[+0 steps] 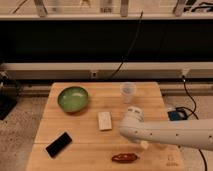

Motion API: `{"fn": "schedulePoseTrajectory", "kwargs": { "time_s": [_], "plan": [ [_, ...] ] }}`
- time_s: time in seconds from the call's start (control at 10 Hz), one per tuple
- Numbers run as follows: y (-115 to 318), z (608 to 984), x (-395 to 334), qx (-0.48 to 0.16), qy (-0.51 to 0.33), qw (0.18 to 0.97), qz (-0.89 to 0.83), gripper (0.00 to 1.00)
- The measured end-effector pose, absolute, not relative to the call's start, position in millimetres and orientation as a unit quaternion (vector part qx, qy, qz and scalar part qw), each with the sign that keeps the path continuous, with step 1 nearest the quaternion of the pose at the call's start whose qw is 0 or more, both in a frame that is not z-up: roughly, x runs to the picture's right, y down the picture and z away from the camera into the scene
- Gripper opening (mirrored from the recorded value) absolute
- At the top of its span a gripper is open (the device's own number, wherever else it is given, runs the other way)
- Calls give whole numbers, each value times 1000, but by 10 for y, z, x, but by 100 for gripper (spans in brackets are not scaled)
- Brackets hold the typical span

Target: Place the pepper in the ceramic bowl

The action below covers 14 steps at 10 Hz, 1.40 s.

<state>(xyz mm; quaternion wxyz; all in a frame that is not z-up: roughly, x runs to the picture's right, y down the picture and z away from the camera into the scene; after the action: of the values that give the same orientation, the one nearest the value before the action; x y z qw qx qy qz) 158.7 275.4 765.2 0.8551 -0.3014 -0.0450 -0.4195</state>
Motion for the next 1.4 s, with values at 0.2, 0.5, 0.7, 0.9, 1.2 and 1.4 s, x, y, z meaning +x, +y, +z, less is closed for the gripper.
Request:
{"fn": "schedulePoseTrajectory", "kwargs": {
  "time_s": [0.2,0.5,0.7,0.9,1.2,1.4],
  "plan": [
    [2530,7331,1505,-291,-57,873,-388,80],
    [2430,7059,1410,-288,-74,887,-354,80],
    [2514,7023,1389,-293,-73,893,-334,80],
    [2608,7004,1392,-300,-72,895,-322,80],
    [2804,6916,1365,-307,-73,897,-310,80],
    [2970,6886,1339,-310,-74,899,-302,80]
  ]
}}
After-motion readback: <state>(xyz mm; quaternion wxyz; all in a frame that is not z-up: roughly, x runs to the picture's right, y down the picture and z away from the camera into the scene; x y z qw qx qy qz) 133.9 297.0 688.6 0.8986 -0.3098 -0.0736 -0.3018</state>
